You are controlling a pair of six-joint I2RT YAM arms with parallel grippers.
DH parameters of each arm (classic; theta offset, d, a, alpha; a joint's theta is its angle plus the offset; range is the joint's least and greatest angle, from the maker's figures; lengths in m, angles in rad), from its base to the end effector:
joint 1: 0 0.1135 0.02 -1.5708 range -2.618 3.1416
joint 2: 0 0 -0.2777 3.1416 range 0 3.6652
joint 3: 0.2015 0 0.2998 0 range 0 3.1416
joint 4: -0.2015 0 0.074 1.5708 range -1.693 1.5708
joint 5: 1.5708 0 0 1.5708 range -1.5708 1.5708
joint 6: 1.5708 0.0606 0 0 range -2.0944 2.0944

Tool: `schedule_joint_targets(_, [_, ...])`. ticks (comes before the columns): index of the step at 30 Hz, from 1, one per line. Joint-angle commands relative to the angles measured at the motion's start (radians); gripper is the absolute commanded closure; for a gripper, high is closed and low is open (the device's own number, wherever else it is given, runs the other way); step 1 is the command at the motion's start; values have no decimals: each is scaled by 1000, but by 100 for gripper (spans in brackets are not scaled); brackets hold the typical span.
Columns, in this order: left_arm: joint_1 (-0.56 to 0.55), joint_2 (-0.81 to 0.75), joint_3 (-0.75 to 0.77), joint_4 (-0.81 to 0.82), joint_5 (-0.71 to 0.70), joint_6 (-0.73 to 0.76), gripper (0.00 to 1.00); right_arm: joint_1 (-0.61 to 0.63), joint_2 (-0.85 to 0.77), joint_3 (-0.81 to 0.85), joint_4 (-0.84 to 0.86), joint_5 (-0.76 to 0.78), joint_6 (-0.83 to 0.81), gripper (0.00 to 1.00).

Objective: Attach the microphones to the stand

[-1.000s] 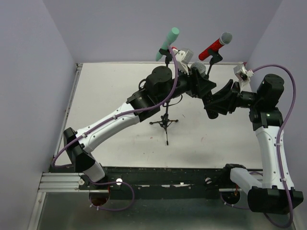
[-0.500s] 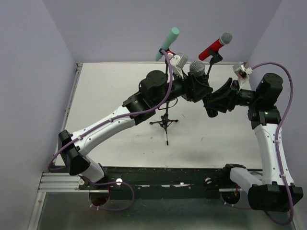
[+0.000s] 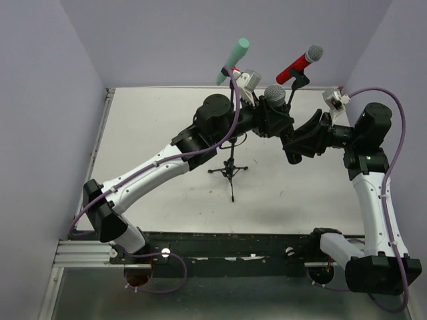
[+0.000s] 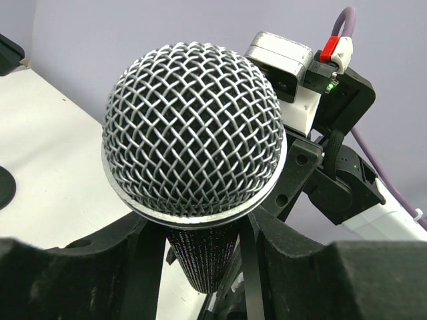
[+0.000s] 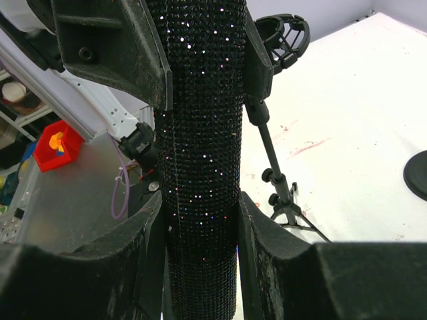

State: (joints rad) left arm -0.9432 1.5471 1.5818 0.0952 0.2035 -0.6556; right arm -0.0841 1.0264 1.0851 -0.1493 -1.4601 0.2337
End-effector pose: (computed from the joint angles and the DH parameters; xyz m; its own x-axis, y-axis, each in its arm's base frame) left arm 0.2468 -0.3610 0.4786 -0.4947 -0.3348 -0.8020 0.7680 0.2633 -0.5837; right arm 0.2504 0.0393 0.4209 -0.3140 0.0522 -0.9480 -0.9296 0.1862 0.3181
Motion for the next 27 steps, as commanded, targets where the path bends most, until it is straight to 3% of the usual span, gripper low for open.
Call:
schedule_joint_targets(1, [21, -4, 18, 43, 60, -1, 100, 6, -15, -11, 19, -36, -2, 72])
schedule_joint_targets(5, [52, -76, -34, 68, 100, 31, 100, 7, -26, 10, -53, -5, -69, 1])
schedule_joint_targets(9, [102, -192, -46, -44, 154, 150, 100, 6, -29, 96, -313, 69, -322, 1])
schedule_joint_targets(13, [155, -310, -31, -243, 175, 287, 100, 4, -34, 122, -463, 135, -505, 0])
schedule_joint_targets(18, [199, -406, 52, -469, 114, 491, 100, 3, -46, -14, -386, 225, -539, 0])
schedule_joint_targets(20, [204, -412, 95, -564, 12, 589, 100, 3, -43, -107, -279, 263, -508, 1])
schedule_joint_targets(22, [210, -410, 119, -606, -67, 651, 100, 1, -42, -200, -179, 286, -471, 0])
schedule_joint_targets(27, [239, -346, 207, -646, -116, 754, 100, 1, -22, -229, -190, 325, -504, 0])
